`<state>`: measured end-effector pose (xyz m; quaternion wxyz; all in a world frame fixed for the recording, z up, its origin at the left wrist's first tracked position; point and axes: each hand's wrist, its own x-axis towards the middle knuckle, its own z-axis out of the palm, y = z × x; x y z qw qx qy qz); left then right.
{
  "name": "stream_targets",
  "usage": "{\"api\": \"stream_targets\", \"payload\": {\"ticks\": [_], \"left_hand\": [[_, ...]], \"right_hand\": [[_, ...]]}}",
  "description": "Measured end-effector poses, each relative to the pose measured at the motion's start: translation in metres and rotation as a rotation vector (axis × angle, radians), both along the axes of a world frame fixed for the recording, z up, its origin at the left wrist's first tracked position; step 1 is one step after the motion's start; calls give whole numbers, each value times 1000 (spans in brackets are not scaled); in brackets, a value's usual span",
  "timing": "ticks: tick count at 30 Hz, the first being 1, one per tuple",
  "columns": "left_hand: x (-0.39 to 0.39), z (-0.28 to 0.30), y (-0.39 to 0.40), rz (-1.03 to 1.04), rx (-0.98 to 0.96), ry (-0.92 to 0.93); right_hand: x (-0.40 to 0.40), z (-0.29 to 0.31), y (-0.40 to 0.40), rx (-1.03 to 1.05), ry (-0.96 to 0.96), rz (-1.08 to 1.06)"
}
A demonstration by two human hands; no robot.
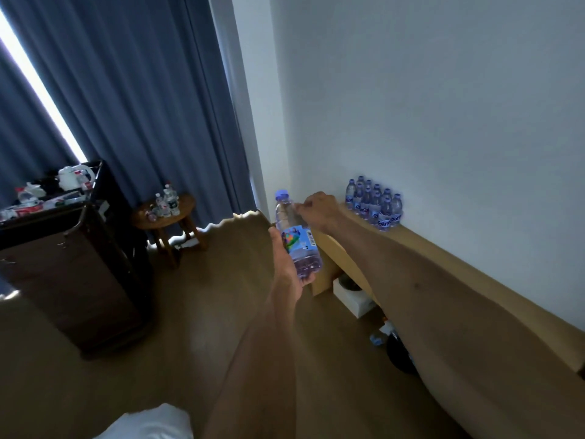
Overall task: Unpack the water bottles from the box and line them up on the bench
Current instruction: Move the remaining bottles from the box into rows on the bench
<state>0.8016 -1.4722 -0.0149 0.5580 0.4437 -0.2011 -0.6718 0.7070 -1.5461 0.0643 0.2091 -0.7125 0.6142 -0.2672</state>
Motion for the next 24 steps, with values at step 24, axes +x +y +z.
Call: {"api": "stream_targets", "payload": {"ticks": [24], "left_hand": [[53, -19, -33, -96, -12, -294]], "right_hand": [[31, -8, -24, 134, -229, -64]]}}
